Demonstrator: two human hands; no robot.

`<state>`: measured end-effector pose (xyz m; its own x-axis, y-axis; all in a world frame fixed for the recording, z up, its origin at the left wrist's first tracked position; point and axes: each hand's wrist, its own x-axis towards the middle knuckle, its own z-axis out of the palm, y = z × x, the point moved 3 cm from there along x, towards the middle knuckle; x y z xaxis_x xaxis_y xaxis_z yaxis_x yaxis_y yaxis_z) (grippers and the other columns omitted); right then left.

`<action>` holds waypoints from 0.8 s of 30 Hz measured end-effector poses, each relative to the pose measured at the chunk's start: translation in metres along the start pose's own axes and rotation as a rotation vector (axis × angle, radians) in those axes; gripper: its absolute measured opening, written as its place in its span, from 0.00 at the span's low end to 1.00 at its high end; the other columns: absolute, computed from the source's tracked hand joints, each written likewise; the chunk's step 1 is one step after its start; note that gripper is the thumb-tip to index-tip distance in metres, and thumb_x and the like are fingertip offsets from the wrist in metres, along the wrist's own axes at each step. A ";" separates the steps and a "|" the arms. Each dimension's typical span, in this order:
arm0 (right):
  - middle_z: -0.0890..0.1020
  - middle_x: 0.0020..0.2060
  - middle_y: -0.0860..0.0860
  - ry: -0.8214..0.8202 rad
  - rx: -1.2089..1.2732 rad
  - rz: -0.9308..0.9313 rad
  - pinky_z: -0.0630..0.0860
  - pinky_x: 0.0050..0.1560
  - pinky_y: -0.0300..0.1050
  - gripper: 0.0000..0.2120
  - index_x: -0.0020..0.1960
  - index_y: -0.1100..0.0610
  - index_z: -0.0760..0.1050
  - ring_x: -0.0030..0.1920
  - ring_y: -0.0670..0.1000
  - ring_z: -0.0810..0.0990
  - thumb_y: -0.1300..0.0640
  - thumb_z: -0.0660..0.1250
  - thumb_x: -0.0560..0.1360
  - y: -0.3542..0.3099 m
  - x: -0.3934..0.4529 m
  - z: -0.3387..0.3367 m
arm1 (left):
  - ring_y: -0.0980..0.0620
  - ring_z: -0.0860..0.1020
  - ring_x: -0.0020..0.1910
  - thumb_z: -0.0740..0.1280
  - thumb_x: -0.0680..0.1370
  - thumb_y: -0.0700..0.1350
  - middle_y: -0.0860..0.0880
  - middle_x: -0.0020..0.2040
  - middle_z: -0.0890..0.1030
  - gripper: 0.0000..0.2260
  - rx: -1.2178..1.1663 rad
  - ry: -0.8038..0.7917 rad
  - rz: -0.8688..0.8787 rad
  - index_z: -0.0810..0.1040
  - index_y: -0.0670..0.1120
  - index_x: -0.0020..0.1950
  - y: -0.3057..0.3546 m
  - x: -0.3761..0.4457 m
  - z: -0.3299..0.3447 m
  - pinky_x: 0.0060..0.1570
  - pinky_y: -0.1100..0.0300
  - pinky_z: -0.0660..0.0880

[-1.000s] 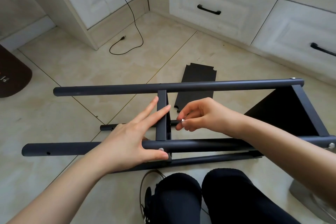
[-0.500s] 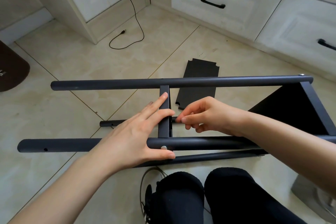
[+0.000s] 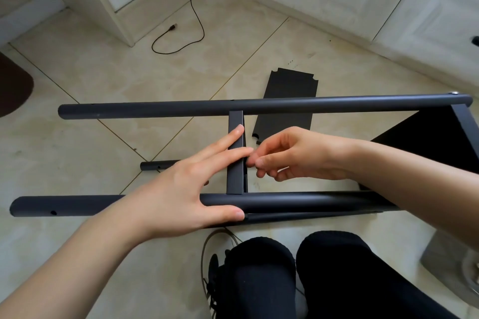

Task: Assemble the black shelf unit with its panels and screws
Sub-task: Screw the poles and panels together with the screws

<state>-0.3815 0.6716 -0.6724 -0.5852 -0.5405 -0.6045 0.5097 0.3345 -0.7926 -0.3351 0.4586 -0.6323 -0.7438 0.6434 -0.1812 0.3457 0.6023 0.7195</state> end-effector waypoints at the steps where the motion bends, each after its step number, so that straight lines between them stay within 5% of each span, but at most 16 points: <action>1: 0.84 0.42 0.54 -0.016 -0.007 -0.001 0.77 0.41 0.37 0.07 0.54 0.60 0.83 0.37 0.44 0.78 0.60 0.71 0.76 0.000 0.001 0.001 | 0.73 0.55 0.75 0.70 0.69 0.67 0.74 0.77 0.46 0.37 0.011 0.009 0.008 0.61 0.68 0.76 0.000 0.000 0.001 0.65 0.62 0.68; 6: 0.83 0.39 0.52 -0.089 -0.072 0.003 0.77 0.41 0.37 0.04 0.46 0.56 0.81 0.36 0.45 0.79 0.64 0.72 0.75 -0.005 0.010 0.013 | 0.70 0.59 0.75 0.66 0.69 0.70 0.73 0.78 0.46 0.35 0.130 0.029 0.025 0.63 0.66 0.74 0.001 0.000 0.001 0.66 0.64 0.65; 9: 0.83 0.38 0.50 -0.114 -0.111 -0.029 0.77 0.41 0.37 0.04 0.44 0.57 0.80 0.37 0.45 0.78 0.62 0.70 0.77 -0.004 0.012 0.020 | 0.61 0.55 0.78 0.61 0.68 0.77 0.71 0.78 0.45 0.35 0.371 0.014 0.051 0.59 0.69 0.72 -0.001 0.003 -0.006 0.68 0.56 0.67; 13: 0.85 0.41 0.47 -0.079 -0.248 -0.063 0.81 0.49 0.45 0.05 0.48 0.55 0.79 0.44 0.49 0.82 0.56 0.66 0.80 -0.003 0.009 0.027 | 0.47 0.48 0.81 0.58 0.67 0.79 0.57 0.80 0.57 0.36 0.645 0.020 0.197 0.69 0.60 0.68 0.005 0.018 -0.018 0.72 0.48 0.59; 16: 0.84 0.44 0.47 -0.081 -0.318 -0.071 0.80 0.57 0.51 0.07 0.52 0.57 0.78 0.51 0.52 0.84 0.54 0.66 0.80 -0.003 0.007 0.031 | 0.47 0.45 0.82 0.60 0.68 0.78 0.52 0.78 0.64 0.35 0.681 -0.044 0.303 0.73 0.54 0.63 0.008 0.032 -0.021 0.79 0.43 0.50; 19: 0.83 0.46 0.50 -0.111 -0.325 -0.055 0.79 0.58 0.53 0.07 0.52 0.57 0.77 0.50 0.50 0.83 0.54 0.65 0.81 -0.003 0.003 0.032 | 0.48 0.51 0.82 0.60 0.68 0.78 0.51 0.67 0.74 0.36 0.699 -0.077 0.337 0.76 0.51 0.61 0.007 0.038 -0.020 0.78 0.42 0.51; 24: 0.80 0.40 0.48 -0.107 -0.365 -0.107 0.78 0.49 0.45 0.05 0.46 0.54 0.75 0.43 0.46 0.78 0.54 0.65 0.81 -0.003 0.001 0.034 | 0.43 0.65 0.76 0.61 0.68 0.78 0.48 0.59 0.76 0.35 0.765 -0.035 0.374 0.77 0.49 0.54 0.009 0.041 -0.018 0.77 0.39 0.54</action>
<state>-0.3619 0.6437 -0.6674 -0.5439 -0.6585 -0.5201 0.1800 0.5138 -0.8388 -0.3726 0.4817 -0.6210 -0.4897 0.8703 -0.0519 0.8659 0.4925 0.0872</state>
